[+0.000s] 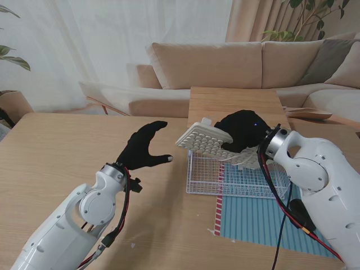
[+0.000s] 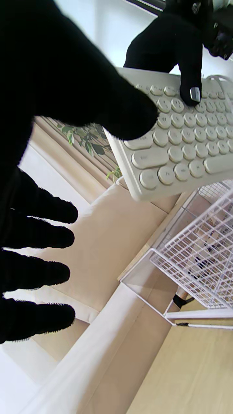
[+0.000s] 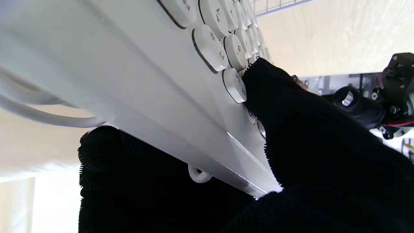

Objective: Unroll the mouse pad and set up the keyboard and mouse from the tabletop organizer

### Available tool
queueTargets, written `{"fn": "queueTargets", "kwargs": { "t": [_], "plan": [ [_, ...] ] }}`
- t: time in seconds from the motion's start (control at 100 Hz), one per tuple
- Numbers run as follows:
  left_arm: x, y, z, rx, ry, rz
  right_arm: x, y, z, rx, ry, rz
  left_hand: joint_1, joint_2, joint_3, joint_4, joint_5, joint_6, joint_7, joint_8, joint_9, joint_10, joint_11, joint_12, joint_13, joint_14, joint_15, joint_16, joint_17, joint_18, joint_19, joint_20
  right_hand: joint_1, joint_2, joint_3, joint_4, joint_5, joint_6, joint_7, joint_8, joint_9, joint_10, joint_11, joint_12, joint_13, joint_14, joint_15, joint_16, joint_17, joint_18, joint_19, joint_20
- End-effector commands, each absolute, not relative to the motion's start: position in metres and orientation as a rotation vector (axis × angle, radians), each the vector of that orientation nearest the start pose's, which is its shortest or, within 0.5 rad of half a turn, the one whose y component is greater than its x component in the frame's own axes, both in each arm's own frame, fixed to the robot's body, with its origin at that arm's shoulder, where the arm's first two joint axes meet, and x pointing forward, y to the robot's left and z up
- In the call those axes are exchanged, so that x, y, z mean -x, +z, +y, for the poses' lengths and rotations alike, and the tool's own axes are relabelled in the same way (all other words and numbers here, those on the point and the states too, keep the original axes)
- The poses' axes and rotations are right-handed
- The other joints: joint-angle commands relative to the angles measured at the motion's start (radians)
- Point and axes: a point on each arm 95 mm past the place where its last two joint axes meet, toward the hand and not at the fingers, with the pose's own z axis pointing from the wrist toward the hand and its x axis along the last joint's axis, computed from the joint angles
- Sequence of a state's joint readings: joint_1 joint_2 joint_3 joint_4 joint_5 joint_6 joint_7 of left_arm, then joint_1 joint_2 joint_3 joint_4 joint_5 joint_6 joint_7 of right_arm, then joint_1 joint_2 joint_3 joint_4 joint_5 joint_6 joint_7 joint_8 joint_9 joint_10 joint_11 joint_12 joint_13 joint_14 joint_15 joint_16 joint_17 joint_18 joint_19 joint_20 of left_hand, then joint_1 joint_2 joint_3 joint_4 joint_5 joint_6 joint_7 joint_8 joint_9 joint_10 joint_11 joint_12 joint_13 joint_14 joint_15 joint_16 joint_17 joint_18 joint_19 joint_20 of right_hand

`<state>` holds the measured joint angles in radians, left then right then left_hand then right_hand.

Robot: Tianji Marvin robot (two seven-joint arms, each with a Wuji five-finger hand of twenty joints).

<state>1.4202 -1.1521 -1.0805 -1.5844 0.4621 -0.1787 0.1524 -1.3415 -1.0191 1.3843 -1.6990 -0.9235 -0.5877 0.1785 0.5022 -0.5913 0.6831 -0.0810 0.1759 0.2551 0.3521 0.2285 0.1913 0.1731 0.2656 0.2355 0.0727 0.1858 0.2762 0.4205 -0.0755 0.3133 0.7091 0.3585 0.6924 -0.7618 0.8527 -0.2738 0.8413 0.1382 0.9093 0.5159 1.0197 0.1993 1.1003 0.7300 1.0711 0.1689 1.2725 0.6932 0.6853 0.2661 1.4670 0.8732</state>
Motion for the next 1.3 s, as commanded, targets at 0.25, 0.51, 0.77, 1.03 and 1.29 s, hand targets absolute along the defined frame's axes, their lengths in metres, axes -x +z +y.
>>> {"fn": "queueTargets", "kwargs": {
  "t": [0.25, 0.51, 0.77, 1.03, 1.29],
  "plan": [
    [-0.421, -0.255, -0.081, 1.362, -2.201, 1.220, -0.432, -0.155, 0.008, -0.464, 1.818, 1.781, -0.039, -0.112, 0.099, -0.051, -0.021, -0.022, -0.049, -0.022, -0.004, 0.005, -0.041, -0.026, 0.007, 0.016, -0.015, -0.010, -0.013, 0.021, 0.011, -0.003, 0.128, 0.066, 0.176, 0.052, 0.028, -0.152, 0.062, 0.037, -0.014, 0.064, 0.019, 0.012, 0.033, -0.056, 0.049, 0.037, -0.037, -0.032, -0.090, 0.020],
    [-0.423, -0.255, -0.095, 1.406, -2.203, 1.237, -0.429, -0.155, 0.023, -0.400, 1.833, 1.846, -0.027, -0.102, 0.108, -0.054, -0.015, -0.054, -0.052, -0.024, -0.003, -0.005, -0.040, -0.010, 0.005, 0.022, -0.018, -0.003, -0.013, 0.027, 0.004, -0.007, 0.122, 0.076, 0.171, 0.049, 0.024, -0.164, 0.060, 0.040, -0.018, 0.051, 0.017, 0.012, 0.026, -0.066, 0.043, 0.042, -0.042, -0.046, -0.104, 0.021],
    [-0.418, -0.259, -0.107, 1.437, -2.190, 1.284, -0.430, -0.160, 0.032, -0.376, 1.844, 1.862, 0.053, -0.037, 0.165, -0.025, 0.088, -0.079, 0.098, 0.055, 0.052, -0.013, 0.226, 0.124, 0.086, 0.041, 0.151, 0.048, 0.026, 0.048, 0.085, 0.035, 0.110, 0.097, 0.159, 0.046, 0.012, -0.176, 0.056, 0.044, -0.026, 0.028, 0.016, 0.015, 0.023, -0.079, 0.033, 0.044, -0.045, -0.057, -0.118, 0.019],
    [-0.414, -0.265, -0.116, 1.529, -2.209, 1.189, -0.434, -0.170, 0.030, -0.384, 1.837, 1.849, 0.191, 0.104, 0.194, -0.035, 0.434, -0.133, 0.259, 0.144, 0.478, -0.010, 0.335, 0.191, 0.465, 0.095, 0.350, 0.143, 0.173, 0.119, 0.273, 0.143, 0.096, 0.130, 0.127, 0.048, -0.016, -0.189, 0.048, 0.065, -0.042, -0.007, 0.015, 0.020, 0.014, -0.094, 0.014, 0.044, -0.070, -0.063, -0.182, -0.015],
    [-0.414, -0.270, -0.121, 1.590, -2.215, 1.084, -0.441, -0.184, 0.027, -0.433, 1.800, 1.852, 0.462, 0.092, 0.017, -0.087, 0.614, -0.184, 0.583, 0.105, 0.823, 0.020, 0.310, 0.477, 0.723, 0.156, 0.528, 0.271, 0.297, 0.148, 0.406, 0.235, 0.077, 0.132, 0.114, 0.049, -0.029, -0.195, 0.042, 0.066, -0.043, -0.036, 0.006, 0.013, 0.013, -0.099, -0.004, 0.036, -0.079, -0.059, -0.198, -0.032]
  ]
}}
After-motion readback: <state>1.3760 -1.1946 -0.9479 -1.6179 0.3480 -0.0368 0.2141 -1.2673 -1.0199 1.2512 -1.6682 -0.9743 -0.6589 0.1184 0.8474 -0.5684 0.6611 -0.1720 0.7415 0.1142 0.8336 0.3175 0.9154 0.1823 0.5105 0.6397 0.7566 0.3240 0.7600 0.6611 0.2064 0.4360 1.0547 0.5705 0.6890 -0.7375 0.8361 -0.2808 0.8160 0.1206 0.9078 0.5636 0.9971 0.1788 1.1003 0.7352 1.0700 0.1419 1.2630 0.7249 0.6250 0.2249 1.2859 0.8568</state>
